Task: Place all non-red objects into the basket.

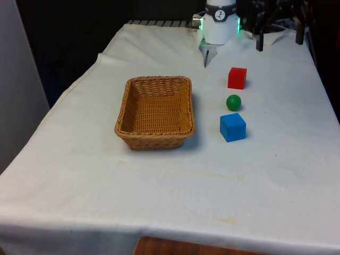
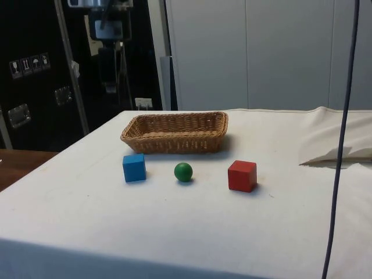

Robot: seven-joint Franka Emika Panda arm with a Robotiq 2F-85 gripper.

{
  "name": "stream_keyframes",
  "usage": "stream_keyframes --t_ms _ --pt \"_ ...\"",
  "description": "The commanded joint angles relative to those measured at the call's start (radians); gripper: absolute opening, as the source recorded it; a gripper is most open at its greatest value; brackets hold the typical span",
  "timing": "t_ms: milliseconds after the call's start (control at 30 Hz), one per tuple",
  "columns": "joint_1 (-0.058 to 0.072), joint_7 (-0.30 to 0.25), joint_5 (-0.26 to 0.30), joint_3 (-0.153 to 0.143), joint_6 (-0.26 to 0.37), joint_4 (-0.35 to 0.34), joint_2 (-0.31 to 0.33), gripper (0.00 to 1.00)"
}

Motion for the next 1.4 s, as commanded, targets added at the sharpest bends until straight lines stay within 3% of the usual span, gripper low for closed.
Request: stream_keyframes --t_ms 0,400,633,700,733,767,967,1033,1233,1367 --pt "0.0 -0.011 0.011 0.004 0.019 -0.003 0.006 1.0" --pt "0.0 -0.026 0.0 0.019 0.064 -0.002 0.053 1.0" --pt "-0.012 -0.071 0.021 0.024 0.114 0.013 0.112 1.0" --pt "-0.016 -0.087 0.028 0.022 0.123 0.018 0.128 1.0" --pt "-0.008 -0.072 0.013 0.015 0.115 0.015 0.121 1.0" --pt "-0.018 -0.106 0.037 0.017 0.13 0.022 0.141 1.0" --pt "-0.026 -0.16 0.063 0.005 0.156 0.028 0.176 1.0" --pt "-0.02 -0.158 0.055 -0.004 0.152 0.025 0.176 1.0" --pt "-0.027 -0.193 0.06 -0.011 0.166 0.028 0.2 1.0" --pt "-0.023 -0.204 0.053 -0.023 0.176 0.026 0.212 1.0"
